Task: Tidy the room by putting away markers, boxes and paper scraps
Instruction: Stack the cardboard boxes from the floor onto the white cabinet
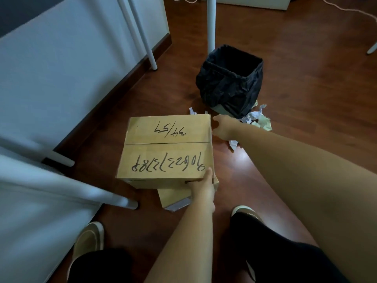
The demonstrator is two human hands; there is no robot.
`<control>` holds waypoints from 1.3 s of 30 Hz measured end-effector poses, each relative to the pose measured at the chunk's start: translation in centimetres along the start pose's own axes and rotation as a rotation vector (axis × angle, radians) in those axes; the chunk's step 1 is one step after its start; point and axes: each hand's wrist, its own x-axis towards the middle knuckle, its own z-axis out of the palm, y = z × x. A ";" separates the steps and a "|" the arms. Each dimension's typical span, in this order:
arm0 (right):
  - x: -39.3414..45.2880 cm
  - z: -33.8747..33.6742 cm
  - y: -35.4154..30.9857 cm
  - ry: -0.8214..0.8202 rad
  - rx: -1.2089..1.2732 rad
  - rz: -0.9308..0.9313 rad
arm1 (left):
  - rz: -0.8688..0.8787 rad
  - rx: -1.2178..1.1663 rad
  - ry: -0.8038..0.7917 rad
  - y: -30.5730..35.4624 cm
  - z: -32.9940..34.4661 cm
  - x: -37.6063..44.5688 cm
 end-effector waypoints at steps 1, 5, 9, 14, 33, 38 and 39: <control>0.5 0.3 0.1 0.004 -0.010 -0.021 | 0.036 -0.014 0.038 -0.1 0.1 -0.1; 2.1 0.7 0.2 -0.013 0.014 -0.045 | 0.239 0.150 0.223 0.0 -0.8 0.0; 3.2 1.2 0.0 -0.029 0.160 -0.031 | 0.340 0.347 0.354 1.6 -3.5 0.1; 2.5 3.0 -0.6 -0.074 0.336 -0.013 | 0.360 0.313 0.350 3.5 -8.3 1.4; -14.8 -5.9 -1.6 0.258 1.321 0.064 | 0.706 -0.004 -0.015 15.0 -9.1 -16.4; -22.2 -11.7 -1.3 0.496 1.513 -0.006 | 0.907 0.145 -0.148 17.6 -6.6 -25.5; -23.7 -12.9 -1.3 0.522 1.558 -0.031 | 0.939 0.154 -0.178 17.8 -6.1 -27.1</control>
